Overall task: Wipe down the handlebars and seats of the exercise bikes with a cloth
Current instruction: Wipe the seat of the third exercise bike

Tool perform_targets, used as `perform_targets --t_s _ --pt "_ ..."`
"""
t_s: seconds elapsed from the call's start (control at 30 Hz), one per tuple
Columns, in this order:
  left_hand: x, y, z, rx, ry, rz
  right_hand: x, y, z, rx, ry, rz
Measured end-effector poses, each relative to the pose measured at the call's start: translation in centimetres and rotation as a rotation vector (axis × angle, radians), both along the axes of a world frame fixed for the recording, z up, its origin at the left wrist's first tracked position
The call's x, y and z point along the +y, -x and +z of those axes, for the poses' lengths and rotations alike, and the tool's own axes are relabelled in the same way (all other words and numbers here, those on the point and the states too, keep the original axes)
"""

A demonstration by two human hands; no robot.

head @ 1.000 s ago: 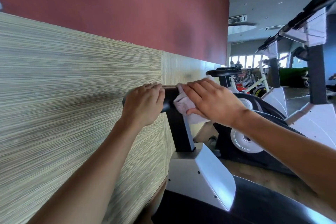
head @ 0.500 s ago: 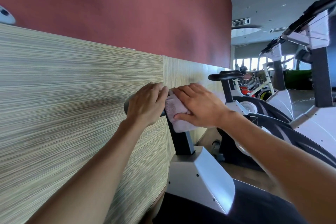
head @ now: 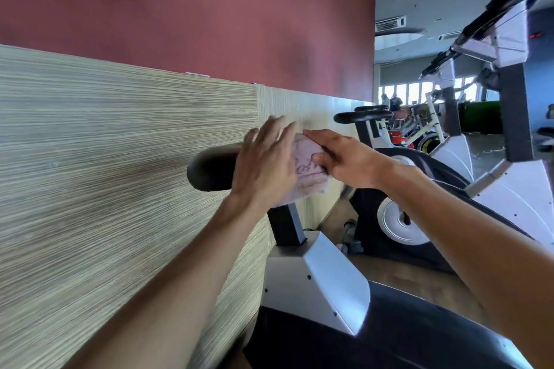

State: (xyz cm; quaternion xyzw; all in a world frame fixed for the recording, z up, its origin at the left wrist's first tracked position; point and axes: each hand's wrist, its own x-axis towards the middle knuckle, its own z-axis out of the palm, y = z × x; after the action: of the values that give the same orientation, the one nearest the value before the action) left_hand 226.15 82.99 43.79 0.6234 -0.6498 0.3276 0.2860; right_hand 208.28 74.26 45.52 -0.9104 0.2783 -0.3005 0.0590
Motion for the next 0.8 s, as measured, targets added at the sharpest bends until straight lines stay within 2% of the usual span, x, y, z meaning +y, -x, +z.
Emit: perform_targets --t_s 0.07,0.2,0.4,0.5,0.7,0.8 --pt "-1.1 2.6 -0.9 0.037 -0.046 -0.065 -0.3 0.4 0.1 -0.032 -0.103 0.036" --pt "-3.6 3.1 -2.5 -0.047 0.06 0.067 -0.5 2.5 -0.7 -0.257 -0.291 -0.01" --pt "-4.4 1.9 -1.9 -0.163 0.152 0.02 -0.1 2.3 -2.0 -0.276 -0.192 -0.066" --pt "-3.8 0.8 -2.0 -0.179 0.187 -0.016 0.8 1.8 -1.9 -0.219 -0.108 -0.091" --pt "-2.1 -1.8 -3.4 -0.306 0.227 0.152 0.9 2.1 -2.2 -0.04 0.008 -0.144" --pt "-2.1 -1.2 -3.2 -0.274 0.178 0.201 0.7 2.0 -2.0 -0.019 -0.004 -0.154"
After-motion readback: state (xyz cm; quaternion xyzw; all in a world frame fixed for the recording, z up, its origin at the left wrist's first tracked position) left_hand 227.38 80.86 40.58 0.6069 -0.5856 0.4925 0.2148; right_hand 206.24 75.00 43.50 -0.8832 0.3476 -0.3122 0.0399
